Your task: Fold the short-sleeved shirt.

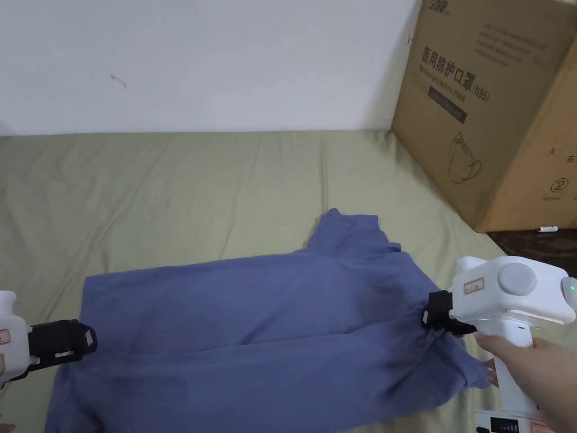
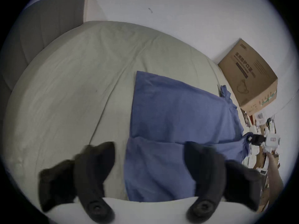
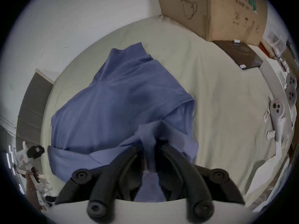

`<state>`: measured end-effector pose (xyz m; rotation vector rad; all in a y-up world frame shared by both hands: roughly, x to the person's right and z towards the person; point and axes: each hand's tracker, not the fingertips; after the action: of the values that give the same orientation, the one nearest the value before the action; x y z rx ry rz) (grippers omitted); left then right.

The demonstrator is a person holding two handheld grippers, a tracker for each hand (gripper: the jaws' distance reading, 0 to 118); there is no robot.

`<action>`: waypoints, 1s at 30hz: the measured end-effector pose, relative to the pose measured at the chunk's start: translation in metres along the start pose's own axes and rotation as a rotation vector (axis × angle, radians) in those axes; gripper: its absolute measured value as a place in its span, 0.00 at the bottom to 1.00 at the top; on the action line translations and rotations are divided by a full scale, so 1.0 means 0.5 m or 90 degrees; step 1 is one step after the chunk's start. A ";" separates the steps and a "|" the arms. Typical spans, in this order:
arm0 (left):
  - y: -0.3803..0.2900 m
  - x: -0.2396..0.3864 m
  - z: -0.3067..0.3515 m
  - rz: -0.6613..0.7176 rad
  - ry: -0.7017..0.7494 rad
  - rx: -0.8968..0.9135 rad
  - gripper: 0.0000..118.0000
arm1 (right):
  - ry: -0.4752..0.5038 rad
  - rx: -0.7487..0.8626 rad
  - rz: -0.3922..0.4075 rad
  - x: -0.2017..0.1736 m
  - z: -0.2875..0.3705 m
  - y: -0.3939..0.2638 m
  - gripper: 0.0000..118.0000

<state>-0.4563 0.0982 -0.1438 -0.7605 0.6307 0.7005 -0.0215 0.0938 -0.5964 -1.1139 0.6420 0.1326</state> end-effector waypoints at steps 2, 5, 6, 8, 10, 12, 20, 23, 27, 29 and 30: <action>-0.011 -0.013 0.008 0.029 -0.014 -0.006 0.82 | -0.006 0.042 0.026 0.001 0.021 -0.024 0.81; -0.050 -0.019 0.043 0.043 -0.068 0.015 0.82 | 0.022 0.083 0.032 0.009 0.065 -0.074 0.97; -0.061 -0.015 0.058 0.035 -0.069 0.027 0.82 | 0.026 0.112 0.034 0.012 0.080 -0.087 0.99; -0.087 -0.004 0.098 0.002 -0.062 0.047 0.82 | 0.035 0.120 0.037 0.011 0.121 -0.124 0.99; -0.114 0.009 0.142 -0.032 -0.055 0.069 0.85 | 0.046 0.136 0.037 0.018 0.151 -0.154 0.99; -0.143 0.024 0.187 -0.065 -0.043 0.088 0.89 | 0.048 0.137 0.037 0.025 0.176 -0.179 0.99; -0.229 0.032 0.266 -0.095 -0.008 0.047 0.00 | 0.119 0.194 0.041 -0.018 0.284 -0.288 0.00; -0.235 0.014 0.246 -0.078 0.026 0.026 0.00 | 0.128 0.183 0.071 -0.029 0.295 -0.308 0.00; -0.218 -0.016 0.178 -0.037 0.034 0.010 0.31 | 0.119 0.175 0.098 -0.042 0.299 -0.318 0.00; -0.207 -0.023 0.128 -0.024 0.056 -0.006 0.95 | 0.130 0.169 0.083 -0.039 0.298 -0.317 0.00; -0.206 -0.025 0.106 -0.015 0.063 -0.022 0.99 | 0.135 0.167 0.074 -0.038 0.298 -0.319 0.00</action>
<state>-0.3728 0.0814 -0.0642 -0.8378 0.6997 0.6560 0.0897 0.1547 -0.4177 -0.8433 0.8869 0.0283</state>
